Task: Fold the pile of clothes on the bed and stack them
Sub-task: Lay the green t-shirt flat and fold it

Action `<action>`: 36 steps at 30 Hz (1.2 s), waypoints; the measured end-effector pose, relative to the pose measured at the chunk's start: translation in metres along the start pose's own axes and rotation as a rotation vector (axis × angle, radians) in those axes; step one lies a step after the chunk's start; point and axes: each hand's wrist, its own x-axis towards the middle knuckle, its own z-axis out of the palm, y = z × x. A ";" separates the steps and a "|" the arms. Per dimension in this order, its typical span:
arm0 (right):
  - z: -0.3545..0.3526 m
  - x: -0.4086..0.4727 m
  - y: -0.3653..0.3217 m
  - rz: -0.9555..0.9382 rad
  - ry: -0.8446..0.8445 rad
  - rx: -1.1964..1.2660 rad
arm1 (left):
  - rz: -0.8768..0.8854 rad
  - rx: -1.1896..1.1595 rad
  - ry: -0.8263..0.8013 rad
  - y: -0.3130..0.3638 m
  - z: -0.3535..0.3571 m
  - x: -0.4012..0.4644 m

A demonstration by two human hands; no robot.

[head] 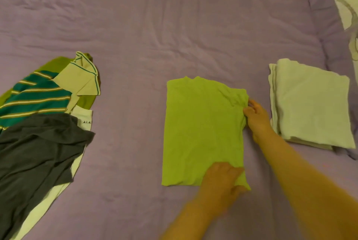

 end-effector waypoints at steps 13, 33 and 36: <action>0.023 -0.128 0.092 0.163 0.048 -0.261 | -1.099 -0.650 0.295 -0.083 -0.040 -0.031; -0.006 -0.241 0.048 0.592 -0.030 0.817 | -1.141 -1.245 0.390 -0.019 -0.126 -0.114; 0.002 -0.202 0.020 0.705 -0.050 1.164 | -1.185 -1.547 0.378 -0.045 -0.138 -0.062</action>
